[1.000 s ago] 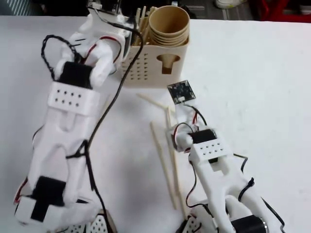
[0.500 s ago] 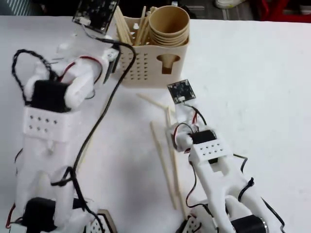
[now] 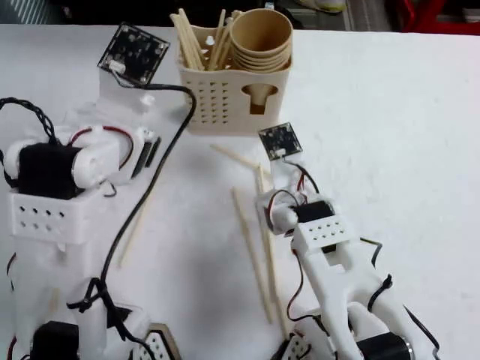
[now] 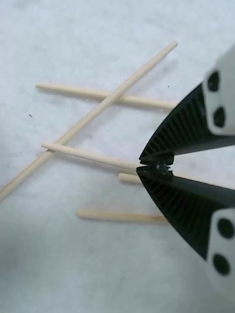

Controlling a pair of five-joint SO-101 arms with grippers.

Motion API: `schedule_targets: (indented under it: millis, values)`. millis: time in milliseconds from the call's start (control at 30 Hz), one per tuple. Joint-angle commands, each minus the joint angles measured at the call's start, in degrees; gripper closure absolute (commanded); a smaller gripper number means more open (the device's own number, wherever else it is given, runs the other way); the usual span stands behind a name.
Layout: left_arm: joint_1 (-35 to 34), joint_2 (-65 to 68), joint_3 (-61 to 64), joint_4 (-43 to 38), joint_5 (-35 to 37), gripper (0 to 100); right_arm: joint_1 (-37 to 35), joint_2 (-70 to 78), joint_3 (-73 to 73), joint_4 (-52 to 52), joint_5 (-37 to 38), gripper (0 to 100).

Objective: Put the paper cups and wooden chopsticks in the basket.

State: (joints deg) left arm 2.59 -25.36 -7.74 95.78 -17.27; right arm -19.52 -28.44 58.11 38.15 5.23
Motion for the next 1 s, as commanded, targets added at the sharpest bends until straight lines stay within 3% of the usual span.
schedule_targets:
  millis: [0,100,267,400,567,967]
  values:
    - [-0.4,-6.0,6.1,-0.4,-0.4,88,-0.2,0.0,-0.5,-0.1,0.4,98.1]
    - [-0.4,-12.0,16.0,-5.3,-0.4,88,-2.4,0.0,-2.5,3.6,0.1,96.2]
    - [-0.4,-23.0,35.4,-15.9,-0.4,87,-4.7,0.0,-5.1,12.1,-0.2,82.0]
    - [-1.3,-28.9,48.9,-21.7,-0.4,87,-6.0,0.0,-4.8,11.8,-0.2,85.1]
    - [-7.7,-31.7,60.5,-29.9,-0.4,87,-7.4,3.2,-5.3,11.6,-0.2,86.1]
    - [-11.4,-32.0,73.8,-40.2,-0.4,87,-6.5,21.1,-13.3,9.8,-0.2,86.5]
